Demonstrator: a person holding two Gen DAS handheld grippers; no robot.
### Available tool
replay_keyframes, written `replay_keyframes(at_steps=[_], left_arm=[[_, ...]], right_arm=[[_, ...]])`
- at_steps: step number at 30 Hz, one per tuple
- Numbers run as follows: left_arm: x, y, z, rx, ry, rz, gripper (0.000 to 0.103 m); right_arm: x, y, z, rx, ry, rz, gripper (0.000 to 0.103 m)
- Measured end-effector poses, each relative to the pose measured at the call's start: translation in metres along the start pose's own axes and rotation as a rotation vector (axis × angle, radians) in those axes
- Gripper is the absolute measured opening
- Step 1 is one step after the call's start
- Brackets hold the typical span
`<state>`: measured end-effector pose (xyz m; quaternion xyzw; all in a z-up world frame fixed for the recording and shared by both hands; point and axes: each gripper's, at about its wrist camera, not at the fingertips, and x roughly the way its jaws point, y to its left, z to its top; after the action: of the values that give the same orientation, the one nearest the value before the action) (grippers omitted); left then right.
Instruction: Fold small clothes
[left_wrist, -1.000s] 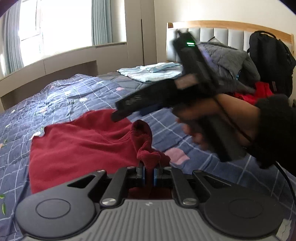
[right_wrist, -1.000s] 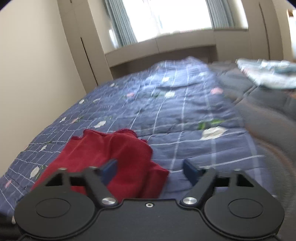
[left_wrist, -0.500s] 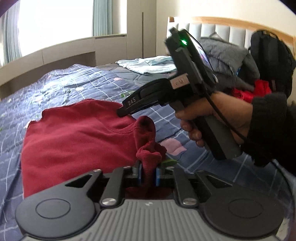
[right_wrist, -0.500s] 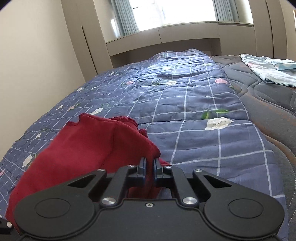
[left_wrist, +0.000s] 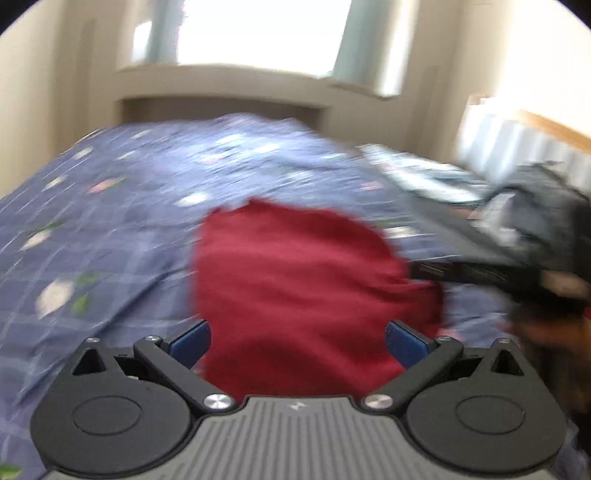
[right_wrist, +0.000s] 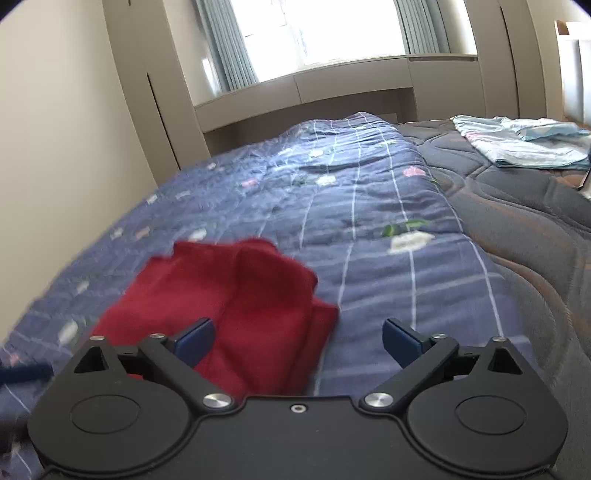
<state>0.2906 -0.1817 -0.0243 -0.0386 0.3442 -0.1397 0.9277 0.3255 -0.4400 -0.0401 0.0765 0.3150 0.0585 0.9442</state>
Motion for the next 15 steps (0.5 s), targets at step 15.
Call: replay_keyframes(at_steps=[15], left_arm=[[0.004, 0.067, -0.031, -0.167, 0.125, -0.017, 0.102]], right_arm=[[-0.036, 0.000, -0.048, 0.093, -0.083, -0.127, 0.102]])
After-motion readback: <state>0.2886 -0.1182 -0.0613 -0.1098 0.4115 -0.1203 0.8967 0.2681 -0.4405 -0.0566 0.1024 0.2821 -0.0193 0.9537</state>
